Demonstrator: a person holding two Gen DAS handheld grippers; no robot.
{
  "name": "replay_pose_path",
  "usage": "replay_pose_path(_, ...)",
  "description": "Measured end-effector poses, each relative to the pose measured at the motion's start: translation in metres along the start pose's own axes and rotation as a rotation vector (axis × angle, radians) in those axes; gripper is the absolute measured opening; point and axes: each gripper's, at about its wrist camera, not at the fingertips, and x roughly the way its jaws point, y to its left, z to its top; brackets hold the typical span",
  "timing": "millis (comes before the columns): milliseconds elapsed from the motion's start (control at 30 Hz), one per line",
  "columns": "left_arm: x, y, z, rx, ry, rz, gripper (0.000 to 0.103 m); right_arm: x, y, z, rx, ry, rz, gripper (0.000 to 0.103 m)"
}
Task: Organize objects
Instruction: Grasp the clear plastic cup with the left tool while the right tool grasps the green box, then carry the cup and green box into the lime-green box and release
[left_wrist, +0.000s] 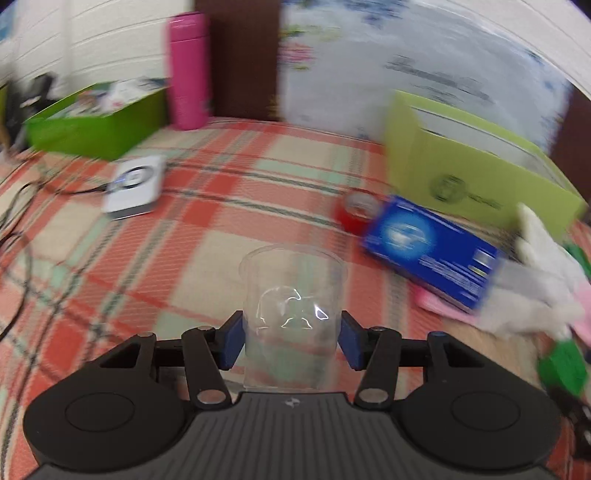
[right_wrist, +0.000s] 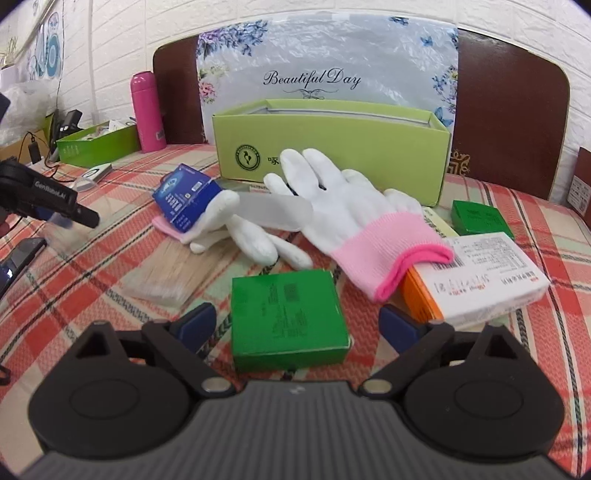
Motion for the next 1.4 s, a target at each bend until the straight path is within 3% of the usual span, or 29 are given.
replay_pose_path(100,-0.005,-0.034,-0.008,0.069,0.016,-0.118,0.055,0.004,-0.003,0.000,0.011,0.015,0.007,0.079)
replay_pose_path(133,-0.007,-0.043,-0.010,0.086,0.017,-0.149,0.055,0.003,-0.005,0.000,0.019,0.021,0.016,0.063)
replay_pose_path(333,-0.022,-0.088,-0.022,0.190,0.015,-0.329,0.056,-0.026,-0.015,-0.013,0.091,0.071,-0.044,0.062)
replay_pose_path(400,-0.021,-0.099,-0.027,0.220,0.020,-0.329,0.059,-0.037,-0.018,-0.018,0.130,0.080,-0.018,0.064)
replay_pose_path(467,-0.016,-0.105,-0.030,0.239,0.034,-0.307,0.059,-0.044,-0.018,-0.022,0.147,0.078,0.010,0.077)
replay_pose_path(667,-0.016,-0.100,-0.029,0.194,0.043,-0.304,0.061,-0.049,-0.012,-0.023,0.084,0.075,-0.012,0.078)
replay_pose_path(1000,-0.013,-0.103,-0.026,0.199,0.041,-0.296,0.061,-0.044,-0.014,-0.024,0.093,0.093,-0.015,0.069)
replay_pose_path(1100,-0.013,-0.102,-0.027,0.198,0.044,-0.298,0.061,-0.042,-0.013,-0.023,0.090,0.094,-0.010,0.062)
replay_pose_path(1267,-0.015,-0.102,-0.026,0.200,0.047,-0.329,0.055,-0.041,-0.010,-0.021,0.075,0.099,-0.005,0.060)
replay_pose_path(1400,-0.028,-0.104,-0.017,0.209,0.014,-0.384,0.055,-0.049,-0.011,-0.011,0.093,0.089,0.069,0.060)
